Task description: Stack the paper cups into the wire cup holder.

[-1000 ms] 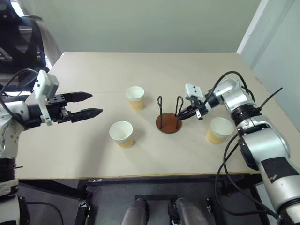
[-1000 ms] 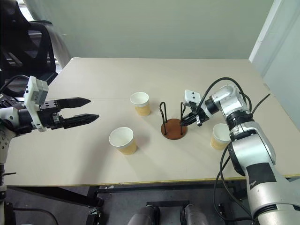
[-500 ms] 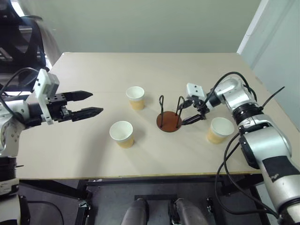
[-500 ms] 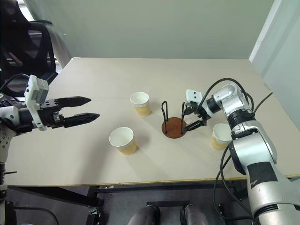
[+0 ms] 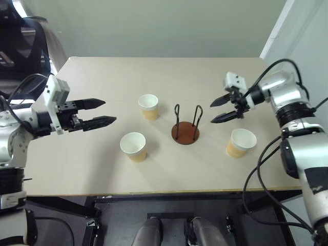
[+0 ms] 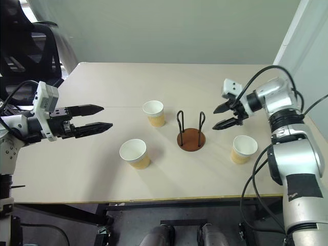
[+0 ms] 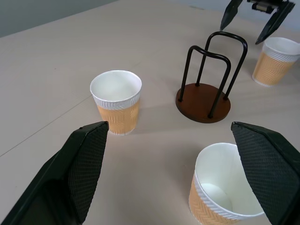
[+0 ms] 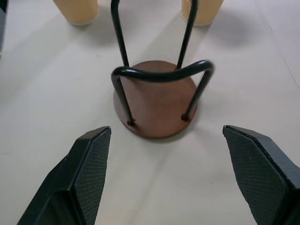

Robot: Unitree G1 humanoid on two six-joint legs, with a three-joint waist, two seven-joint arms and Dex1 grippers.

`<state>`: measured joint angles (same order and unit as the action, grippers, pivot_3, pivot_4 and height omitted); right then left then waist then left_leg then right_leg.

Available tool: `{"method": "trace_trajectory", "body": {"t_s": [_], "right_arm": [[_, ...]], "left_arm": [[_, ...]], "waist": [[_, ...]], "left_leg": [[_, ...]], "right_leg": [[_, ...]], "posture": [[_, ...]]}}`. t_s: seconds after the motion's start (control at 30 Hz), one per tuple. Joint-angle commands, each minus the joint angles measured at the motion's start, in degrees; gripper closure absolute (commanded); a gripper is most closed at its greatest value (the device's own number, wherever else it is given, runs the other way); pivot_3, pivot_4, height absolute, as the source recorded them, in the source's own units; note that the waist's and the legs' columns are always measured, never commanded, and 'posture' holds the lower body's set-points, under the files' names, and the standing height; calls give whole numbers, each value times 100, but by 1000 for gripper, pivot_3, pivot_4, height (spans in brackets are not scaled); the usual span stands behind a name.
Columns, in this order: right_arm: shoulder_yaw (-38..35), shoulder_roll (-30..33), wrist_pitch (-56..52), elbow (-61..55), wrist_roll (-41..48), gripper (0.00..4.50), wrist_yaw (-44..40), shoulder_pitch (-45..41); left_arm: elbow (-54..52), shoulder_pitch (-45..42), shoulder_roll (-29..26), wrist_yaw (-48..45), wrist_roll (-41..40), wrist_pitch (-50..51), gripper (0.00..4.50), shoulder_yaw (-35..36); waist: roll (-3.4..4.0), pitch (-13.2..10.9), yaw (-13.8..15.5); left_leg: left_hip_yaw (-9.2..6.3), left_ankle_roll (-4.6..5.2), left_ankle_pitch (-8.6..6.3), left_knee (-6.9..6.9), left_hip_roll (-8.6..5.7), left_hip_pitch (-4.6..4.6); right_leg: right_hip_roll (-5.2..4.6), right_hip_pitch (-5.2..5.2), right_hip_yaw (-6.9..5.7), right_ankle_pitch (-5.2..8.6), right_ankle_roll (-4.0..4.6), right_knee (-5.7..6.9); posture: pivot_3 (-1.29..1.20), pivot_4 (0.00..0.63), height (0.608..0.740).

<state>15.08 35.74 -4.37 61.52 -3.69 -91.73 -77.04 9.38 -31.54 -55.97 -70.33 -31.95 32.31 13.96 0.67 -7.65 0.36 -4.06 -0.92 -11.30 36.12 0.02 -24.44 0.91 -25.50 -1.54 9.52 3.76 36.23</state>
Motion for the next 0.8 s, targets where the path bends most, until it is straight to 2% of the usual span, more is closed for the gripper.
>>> {"method": "trace_trajectory", "body": {"t_s": [0.03, 0.33, 0.53, 0.8], "right_arm": [[295, 462, -202, -724, 391, 646, -77, 92], [1208, 1885, -884, -2674, 1367, 646, -77, 927], [1288, 2382, -1046, -3266, 1519, 646, -77, 1296], [1479, 2994, -1188, -4107, 1867, 646, -77, 1851]], "left_arm": [[4, -282, 21, -190, -99, -20, 0, -42], [-51, -1015, 102, -1245, -81, -47, 0, -852], [376, -1511, 271, -1726, 368, -838, 0, -1234], [712, -1751, 324, -2001, 663, -1090, 0, -1480]], "waist": [[0, 0, 10], [-1, 0, 38], [-2, 1, -2], [-2, 1, -6]], "left_leg": [[0, 0, 0, 0, 0, 1], [1, 12, 9, 2, 0, -3], [8, 102, 64, 4, 0, -7], [7, 122, 68, 11, 0, -26]], "right_leg": [[0, 1, 0, 0, 0, 0], [0, 3, -1, -3, -12, 2], [0, 8, 1, -3, -31, -15], [1, 9, 0, -19, -97, -30]], "posture": [[0, 150, 740], [0, 150, 740], [0, 150, 740], [0, 150, 740]]}}
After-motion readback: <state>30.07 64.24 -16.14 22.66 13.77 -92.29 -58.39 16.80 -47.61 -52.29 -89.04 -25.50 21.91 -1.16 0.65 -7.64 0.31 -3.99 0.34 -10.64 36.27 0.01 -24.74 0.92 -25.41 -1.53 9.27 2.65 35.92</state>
